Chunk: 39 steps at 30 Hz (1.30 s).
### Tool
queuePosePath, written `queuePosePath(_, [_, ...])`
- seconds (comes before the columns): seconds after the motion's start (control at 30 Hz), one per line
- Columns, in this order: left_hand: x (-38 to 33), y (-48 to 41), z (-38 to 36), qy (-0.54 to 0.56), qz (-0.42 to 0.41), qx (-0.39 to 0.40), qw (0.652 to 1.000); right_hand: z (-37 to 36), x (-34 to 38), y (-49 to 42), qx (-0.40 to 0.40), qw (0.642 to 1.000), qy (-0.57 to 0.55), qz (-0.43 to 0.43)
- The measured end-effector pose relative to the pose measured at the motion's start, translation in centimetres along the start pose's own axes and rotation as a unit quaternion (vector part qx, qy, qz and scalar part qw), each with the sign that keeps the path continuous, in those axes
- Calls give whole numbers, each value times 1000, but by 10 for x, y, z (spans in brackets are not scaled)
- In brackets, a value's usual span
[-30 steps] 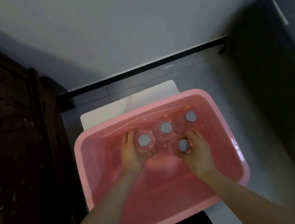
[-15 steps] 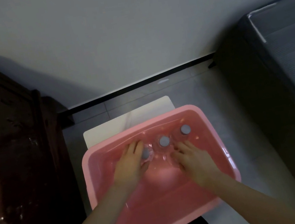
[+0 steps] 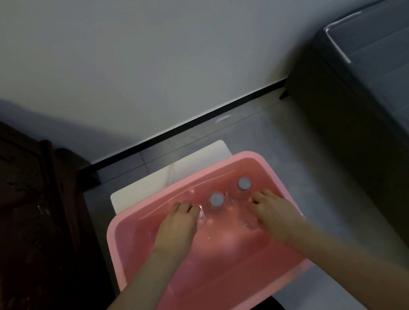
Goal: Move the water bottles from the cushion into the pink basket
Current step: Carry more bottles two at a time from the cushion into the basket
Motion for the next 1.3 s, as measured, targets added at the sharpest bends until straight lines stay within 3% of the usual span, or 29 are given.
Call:
queuePosePath(0.17, [-3, -5, -3, 4, -1, -19, 1000, -3, -3, 9, -32, 999, 33, -20])
queuePosePath(0.37, [-4, -3, -1, -11, 35, 22, 999, 2, 3, 8, -26, 999, -10, -18])
queuePosePath(0.57, [-23, -6, 36, -51, 63, 46, 996, 45, -6, 12, -119, 992, -47, 4])
queuePosePath(0.77, [-33, 0, 123, 3, 71, -87, 994, 131, 2, 1, -244, 968, -53, 14])
queuePosePath(1.0, [11, 105, 217, 25, 155, -256, 954, 201, 88, -16, -284, 952, -37, 108])
queuePosePath(1.3, [102, 381, 295, 13, 355, -417, 837, 258, 330, -2, -295, 910, -27, 290])
Point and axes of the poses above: each hand's wrist, its own y-axis away from the middle knuckle, its own z-axis out of the back of the hand, x = y × z, the point moved 3 cm from there along -y, towards the middle knuckle, and after that the axes turned 12 degrees about z, right-handed, at the moved point
